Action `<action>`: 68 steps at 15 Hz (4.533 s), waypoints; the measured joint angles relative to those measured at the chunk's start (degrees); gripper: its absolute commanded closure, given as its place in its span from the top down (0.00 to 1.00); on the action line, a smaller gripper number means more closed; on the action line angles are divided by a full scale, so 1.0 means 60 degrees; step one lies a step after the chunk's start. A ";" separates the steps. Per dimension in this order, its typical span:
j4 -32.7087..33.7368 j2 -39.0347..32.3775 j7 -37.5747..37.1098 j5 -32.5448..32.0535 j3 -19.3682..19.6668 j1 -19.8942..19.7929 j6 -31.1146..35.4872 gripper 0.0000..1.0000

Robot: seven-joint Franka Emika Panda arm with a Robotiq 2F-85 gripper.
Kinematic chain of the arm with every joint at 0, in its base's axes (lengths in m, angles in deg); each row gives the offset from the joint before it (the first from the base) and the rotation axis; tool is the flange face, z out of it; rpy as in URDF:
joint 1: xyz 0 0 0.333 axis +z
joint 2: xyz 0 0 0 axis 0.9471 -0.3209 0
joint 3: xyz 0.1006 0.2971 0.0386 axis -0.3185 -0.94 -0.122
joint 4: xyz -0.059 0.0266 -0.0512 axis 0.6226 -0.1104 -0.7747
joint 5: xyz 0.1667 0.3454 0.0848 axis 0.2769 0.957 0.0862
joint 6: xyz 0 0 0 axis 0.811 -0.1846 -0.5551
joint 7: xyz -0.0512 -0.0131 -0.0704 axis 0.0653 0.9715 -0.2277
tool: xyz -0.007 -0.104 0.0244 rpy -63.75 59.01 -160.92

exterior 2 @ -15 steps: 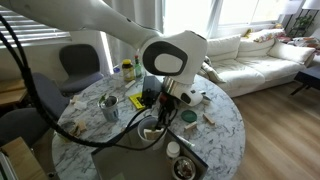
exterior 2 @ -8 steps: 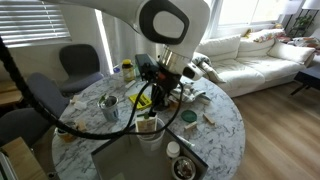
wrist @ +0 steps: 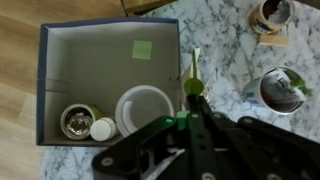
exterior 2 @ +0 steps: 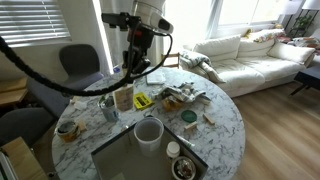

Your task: Bring the cup close to the box, then place the juice packets in it

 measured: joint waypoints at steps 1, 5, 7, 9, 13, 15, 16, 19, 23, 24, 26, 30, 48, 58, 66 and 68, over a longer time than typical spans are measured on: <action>-0.0216 0.0216 0.0225 0.0021 -0.0184 0.0146 -0.0005 0.00; -0.1083 0.0804 0.1309 0.0424 -0.0730 0.0612 0.0003 0.02; -0.1306 0.0819 0.1582 0.0615 -0.0808 0.0709 0.0024 0.02; -0.1389 0.0820 0.1700 0.0638 -0.0806 0.0698 0.0053 0.00; -0.1397 0.0817 0.2206 0.0816 -0.0868 0.0745 0.0037 0.00; -0.1439 0.0817 0.2906 0.1026 -0.1073 0.0876 0.0035 0.00; -0.1465 0.0816 0.3229 0.1036 -0.1182 0.0971 0.0034 0.00; -0.1542 0.0772 0.3884 0.0766 -0.1448 0.1265 0.0049 0.00; -0.1828 0.0717 0.4301 0.0488 -0.1646 0.1505 0.0714 0.00; -0.1928 0.0710 0.4334 0.0457 -0.1690 0.1546 0.0942 0.00; -0.2144 0.0688 0.4386 0.0399 -0.1744 0.1624 0.1355 0.00; -0.2430 0.0581 0.4405 0.0035 -0.1752 0.1675 0.2043 0.00; -0.2964 0.0557 0.4457 -0.0010 -0.1751 0.1674 0.3566 0.00; -0.3372 0.0555 0.4260 -0.0087 -0.1773 0.1721 0.3639 0.00; -0.3890 0.0501 0.2850 -0.0221 -0.1881 0.1812 0.5160 0.00; -0.4031 0.0473 0.2443 -0.0512 -0.1880 0.1825 0.5426 0.00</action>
